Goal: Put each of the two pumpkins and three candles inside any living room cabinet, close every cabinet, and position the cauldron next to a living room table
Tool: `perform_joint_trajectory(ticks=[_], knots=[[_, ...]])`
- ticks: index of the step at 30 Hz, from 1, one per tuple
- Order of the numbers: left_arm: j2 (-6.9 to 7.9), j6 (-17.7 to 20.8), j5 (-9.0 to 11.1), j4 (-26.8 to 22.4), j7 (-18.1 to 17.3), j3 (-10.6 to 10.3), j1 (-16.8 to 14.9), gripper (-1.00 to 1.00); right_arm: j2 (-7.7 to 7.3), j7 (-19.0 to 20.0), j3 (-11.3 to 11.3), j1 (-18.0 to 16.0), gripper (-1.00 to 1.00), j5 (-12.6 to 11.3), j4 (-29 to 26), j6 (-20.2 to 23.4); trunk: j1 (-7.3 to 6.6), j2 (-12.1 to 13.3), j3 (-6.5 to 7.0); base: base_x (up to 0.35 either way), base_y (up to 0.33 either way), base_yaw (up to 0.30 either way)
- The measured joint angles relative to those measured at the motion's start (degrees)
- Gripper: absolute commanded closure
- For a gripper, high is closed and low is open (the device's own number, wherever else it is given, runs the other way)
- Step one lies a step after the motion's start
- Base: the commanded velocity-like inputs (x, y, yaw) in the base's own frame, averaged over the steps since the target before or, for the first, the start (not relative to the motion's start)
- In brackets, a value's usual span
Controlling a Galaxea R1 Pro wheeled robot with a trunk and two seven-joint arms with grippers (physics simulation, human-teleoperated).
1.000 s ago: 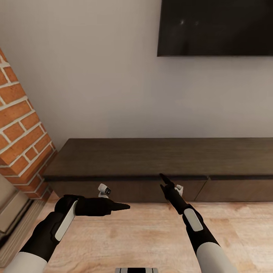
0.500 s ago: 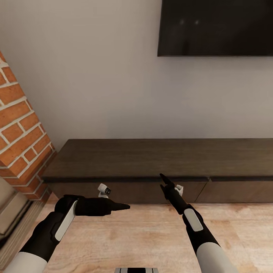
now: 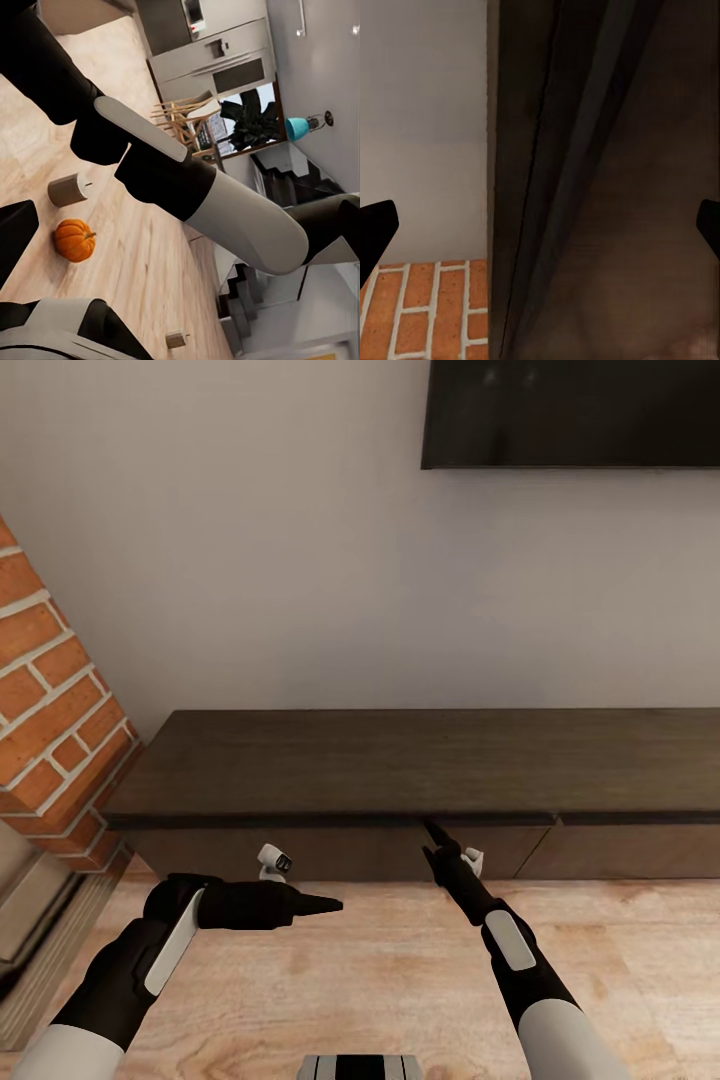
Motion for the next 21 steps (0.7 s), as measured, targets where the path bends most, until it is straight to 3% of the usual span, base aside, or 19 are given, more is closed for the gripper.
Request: perform_joint_trajectory(ticks=[21], knots=[[0.0,0.0,0.0,0.0,0.0,0.0,0.0,-1.0,0.04,0.0,0.0,0.0,-1.0,0.0,0.0,0.0,0.18,-0.1,-1.56,0.0,0.0,0.0]])
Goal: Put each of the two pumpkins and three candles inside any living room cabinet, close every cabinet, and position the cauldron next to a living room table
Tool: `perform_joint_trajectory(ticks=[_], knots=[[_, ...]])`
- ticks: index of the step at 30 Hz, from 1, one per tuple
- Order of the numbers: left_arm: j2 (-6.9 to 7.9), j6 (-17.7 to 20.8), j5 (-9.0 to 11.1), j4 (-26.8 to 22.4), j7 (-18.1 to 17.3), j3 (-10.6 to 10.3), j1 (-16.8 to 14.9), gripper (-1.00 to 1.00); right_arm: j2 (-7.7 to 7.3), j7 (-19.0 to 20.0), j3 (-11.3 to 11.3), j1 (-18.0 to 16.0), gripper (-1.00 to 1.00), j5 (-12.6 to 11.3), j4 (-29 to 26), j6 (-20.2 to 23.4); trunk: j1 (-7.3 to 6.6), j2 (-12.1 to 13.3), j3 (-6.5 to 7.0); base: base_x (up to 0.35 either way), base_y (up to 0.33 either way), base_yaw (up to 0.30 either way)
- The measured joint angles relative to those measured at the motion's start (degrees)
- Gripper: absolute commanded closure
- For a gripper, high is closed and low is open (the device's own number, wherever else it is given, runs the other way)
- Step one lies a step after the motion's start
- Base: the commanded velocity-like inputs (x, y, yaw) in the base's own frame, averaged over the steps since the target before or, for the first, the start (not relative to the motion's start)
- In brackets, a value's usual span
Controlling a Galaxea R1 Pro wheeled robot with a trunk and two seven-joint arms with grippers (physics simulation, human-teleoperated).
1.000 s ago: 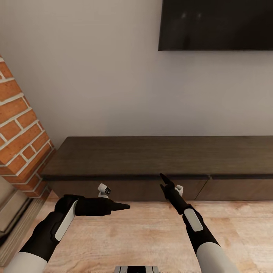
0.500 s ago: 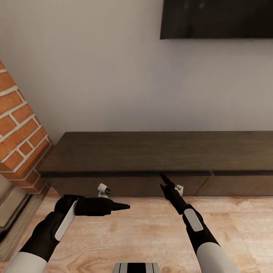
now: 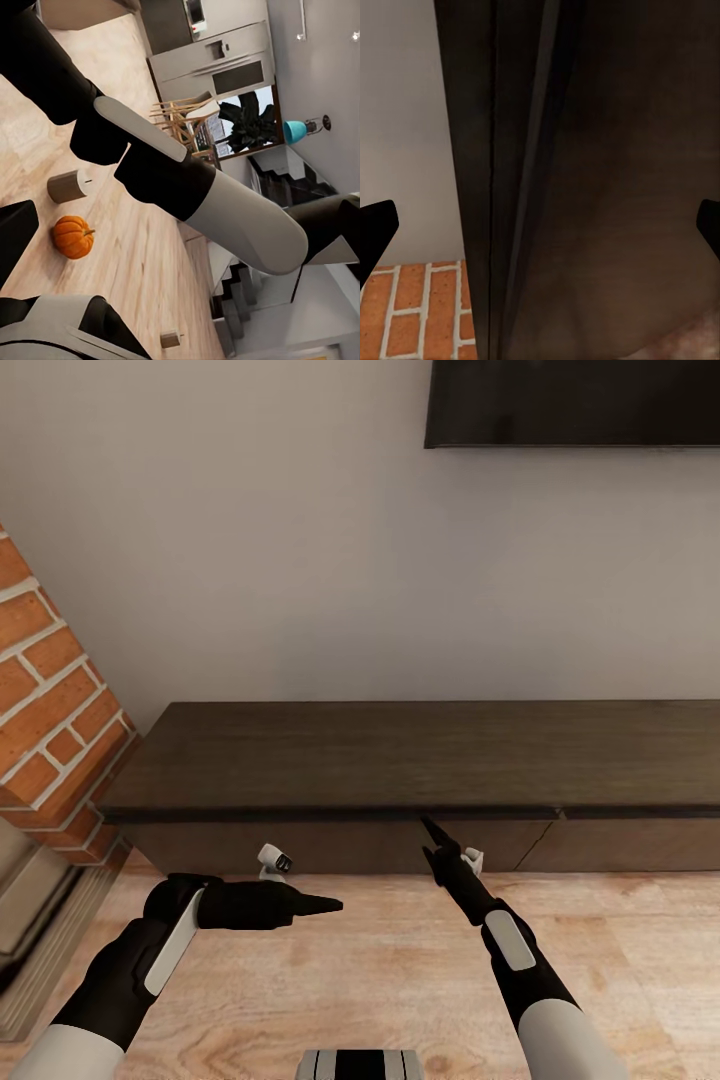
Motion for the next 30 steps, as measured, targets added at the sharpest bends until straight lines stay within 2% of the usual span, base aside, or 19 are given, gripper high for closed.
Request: perform_joint_trajectory(ticks=[30], knots=[[0.0,0.0,0.0,0.0,0.0,0.0,0.0,-1.0,-0.04,0.0,0.0,0.0,-1.0,0.0,0.0,0.0,0.0,0.0,0.0,0.035,0.0,0.0]])
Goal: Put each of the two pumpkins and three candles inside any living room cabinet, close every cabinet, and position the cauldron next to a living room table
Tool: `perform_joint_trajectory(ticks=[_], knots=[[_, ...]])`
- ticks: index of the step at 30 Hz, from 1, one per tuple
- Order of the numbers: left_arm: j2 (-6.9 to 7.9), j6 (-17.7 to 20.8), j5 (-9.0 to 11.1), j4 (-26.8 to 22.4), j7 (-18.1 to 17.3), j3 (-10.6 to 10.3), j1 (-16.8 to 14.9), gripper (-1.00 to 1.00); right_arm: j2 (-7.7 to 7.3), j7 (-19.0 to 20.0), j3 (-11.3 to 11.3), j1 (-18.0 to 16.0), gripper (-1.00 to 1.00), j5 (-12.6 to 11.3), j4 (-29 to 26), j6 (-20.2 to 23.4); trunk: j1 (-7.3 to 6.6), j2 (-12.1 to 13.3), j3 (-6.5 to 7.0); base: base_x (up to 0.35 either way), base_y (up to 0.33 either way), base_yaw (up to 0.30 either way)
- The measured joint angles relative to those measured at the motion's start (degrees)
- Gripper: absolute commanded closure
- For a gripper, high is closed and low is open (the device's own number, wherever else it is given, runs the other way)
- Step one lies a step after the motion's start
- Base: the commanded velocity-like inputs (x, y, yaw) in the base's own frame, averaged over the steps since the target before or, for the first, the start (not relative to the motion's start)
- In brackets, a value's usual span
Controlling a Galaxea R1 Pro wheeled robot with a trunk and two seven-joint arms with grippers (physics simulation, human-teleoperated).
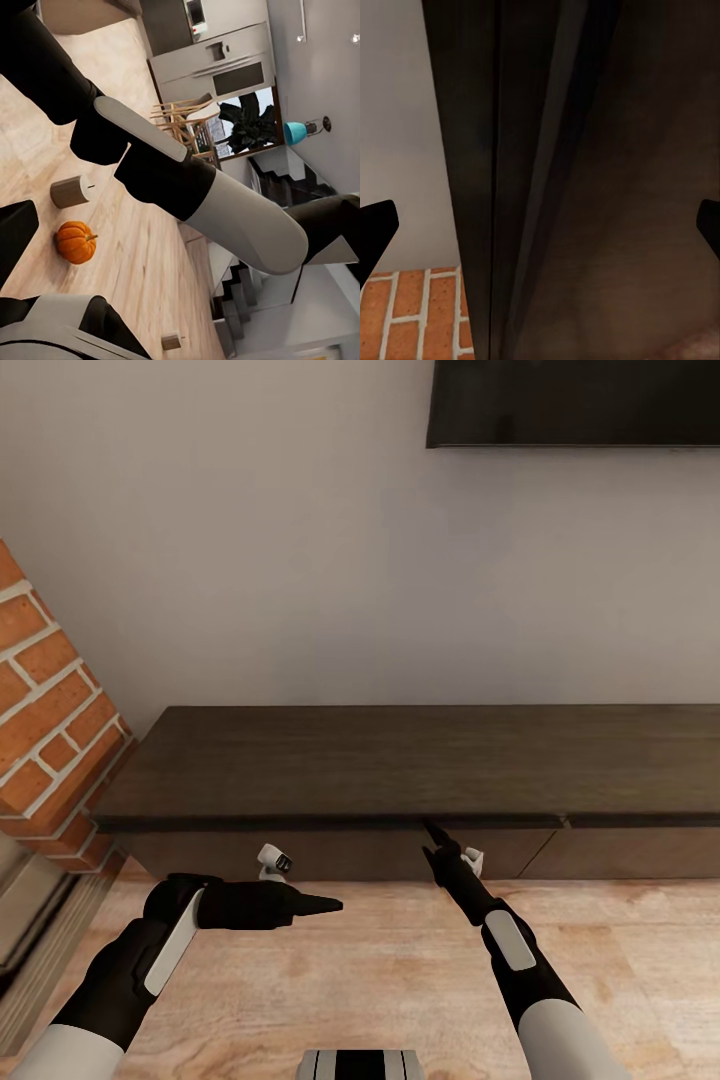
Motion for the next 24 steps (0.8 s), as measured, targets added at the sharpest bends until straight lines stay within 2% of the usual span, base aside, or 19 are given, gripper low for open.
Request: perform_joint_trajectory(ticks=[24], knots=[[0.0,0.0,0.0,0.0,0.0,0.0,0.0,-1.0,0.0,0.0,0.0,0.0,-1.0,0.0,0.1,0.1,0.0,0.0,0.0,0.031,0.0,0.0]])
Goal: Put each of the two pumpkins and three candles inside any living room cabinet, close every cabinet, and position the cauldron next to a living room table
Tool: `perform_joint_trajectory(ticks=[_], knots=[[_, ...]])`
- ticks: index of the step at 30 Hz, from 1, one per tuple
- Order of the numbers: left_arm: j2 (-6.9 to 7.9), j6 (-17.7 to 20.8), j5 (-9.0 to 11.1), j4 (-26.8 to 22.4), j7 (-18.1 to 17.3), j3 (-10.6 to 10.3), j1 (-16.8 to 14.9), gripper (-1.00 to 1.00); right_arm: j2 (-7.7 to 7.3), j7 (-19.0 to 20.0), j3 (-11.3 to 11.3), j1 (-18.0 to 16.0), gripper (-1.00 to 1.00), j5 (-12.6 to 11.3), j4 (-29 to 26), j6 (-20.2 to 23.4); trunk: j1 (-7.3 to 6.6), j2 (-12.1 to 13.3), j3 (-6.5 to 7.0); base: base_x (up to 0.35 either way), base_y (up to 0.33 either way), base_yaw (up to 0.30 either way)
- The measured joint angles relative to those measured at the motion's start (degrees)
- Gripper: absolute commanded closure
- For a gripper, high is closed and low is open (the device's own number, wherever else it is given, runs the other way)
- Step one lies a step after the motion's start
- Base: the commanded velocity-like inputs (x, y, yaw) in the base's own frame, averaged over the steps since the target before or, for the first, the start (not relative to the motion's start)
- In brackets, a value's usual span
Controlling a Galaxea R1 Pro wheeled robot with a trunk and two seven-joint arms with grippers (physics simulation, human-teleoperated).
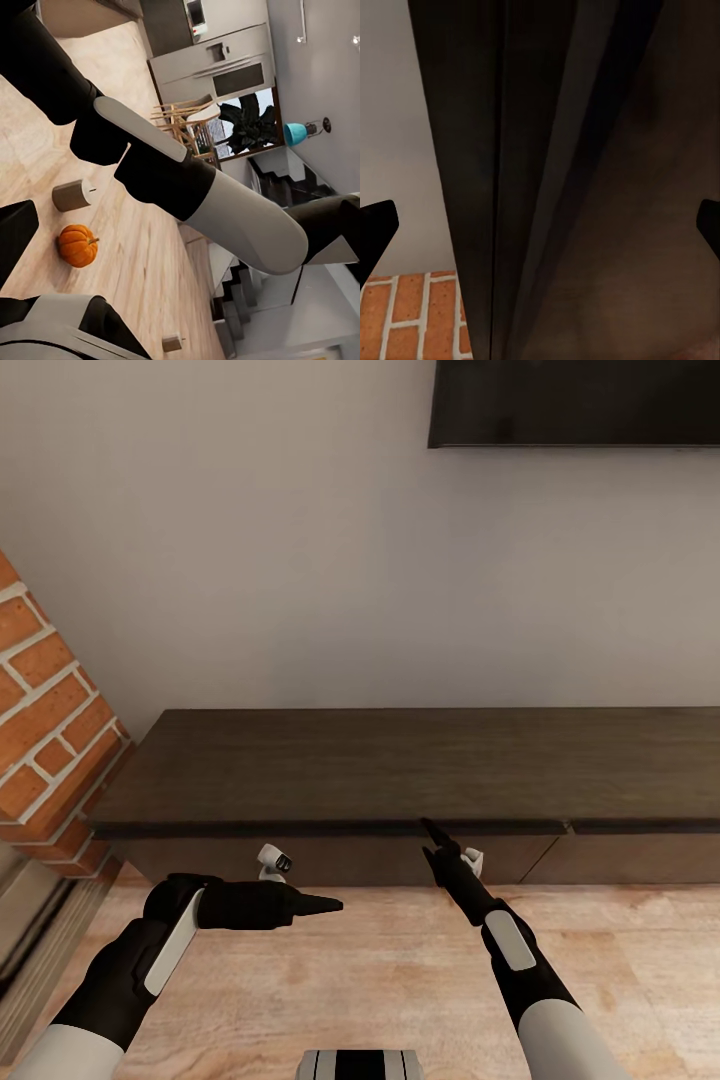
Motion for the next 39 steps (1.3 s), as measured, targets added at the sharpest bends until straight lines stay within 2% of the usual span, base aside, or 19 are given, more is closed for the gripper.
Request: perform_joint_trajectory(ticks=[39], knots=[[0.0,0.0,0.0,0.0,0.0,0.0,0.0,-1.0,0.0,0.0,0.0,0.0,-1.0,0.0,0.0,0.0,0.0,0.0,0.0,0.0,0.0,0.0]])
